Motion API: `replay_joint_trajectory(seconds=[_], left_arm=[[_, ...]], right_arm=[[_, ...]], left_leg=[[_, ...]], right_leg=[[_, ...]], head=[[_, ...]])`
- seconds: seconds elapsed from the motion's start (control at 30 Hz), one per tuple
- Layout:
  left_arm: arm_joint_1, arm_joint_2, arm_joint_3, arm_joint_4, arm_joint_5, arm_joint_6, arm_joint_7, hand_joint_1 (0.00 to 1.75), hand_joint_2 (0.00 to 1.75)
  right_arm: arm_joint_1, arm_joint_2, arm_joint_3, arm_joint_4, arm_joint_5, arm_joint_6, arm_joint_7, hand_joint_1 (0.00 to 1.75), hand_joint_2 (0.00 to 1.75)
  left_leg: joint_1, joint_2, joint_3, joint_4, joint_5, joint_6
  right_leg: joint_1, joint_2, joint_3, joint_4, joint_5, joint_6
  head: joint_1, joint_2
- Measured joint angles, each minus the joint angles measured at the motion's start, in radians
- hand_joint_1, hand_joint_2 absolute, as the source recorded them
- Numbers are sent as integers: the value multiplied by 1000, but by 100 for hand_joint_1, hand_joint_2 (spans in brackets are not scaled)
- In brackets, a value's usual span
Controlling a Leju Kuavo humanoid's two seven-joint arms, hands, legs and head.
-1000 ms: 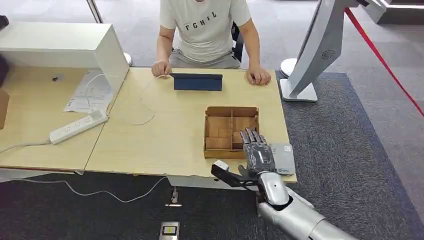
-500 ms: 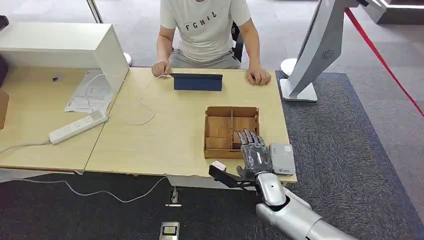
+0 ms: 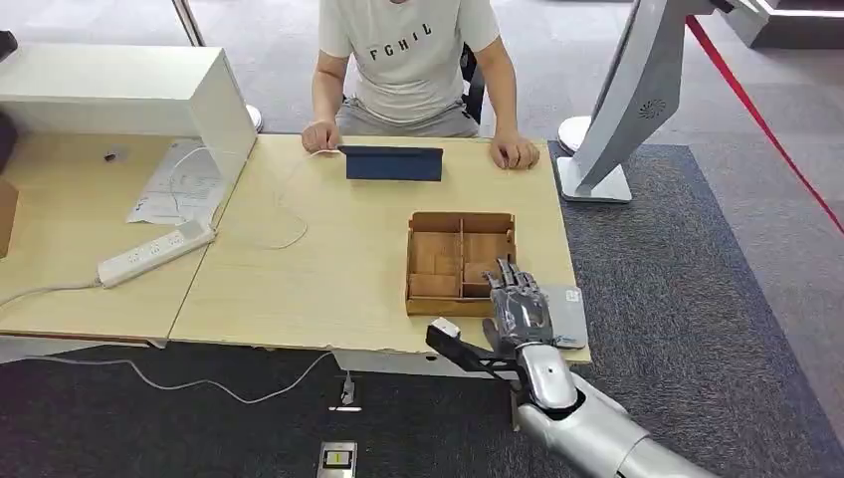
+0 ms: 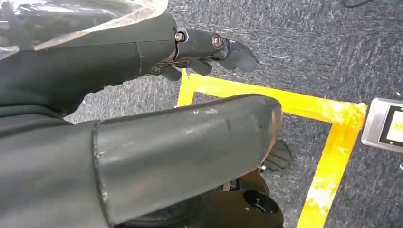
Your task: Pass the card to the sensor for recognition and then transmit it.
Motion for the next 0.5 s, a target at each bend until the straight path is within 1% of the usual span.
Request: replay_joint_trajectory(seconds=[0.37, 0.5], left_arm=[[0, 4, 0, 0, -3, 3, 10, 0, 0], [0, 4, 0, 0, 0, 20, 12, 0, 0]], right_arm=[[-7, -15, -1, -16, -3, 3, -7, 175, 175], [-7, -16, -1, -18, -1, 3, -13, 175, 175]], left_leg=[[0, 0, 0, 0, 0, 0], [0, 0, 0, 0, 0, 0]], right_leg=[[0, 0, 0, 0, 0, 0], [0, 0, 0, 0, 0, 0]], head=[[0, 0], [0, 0]])
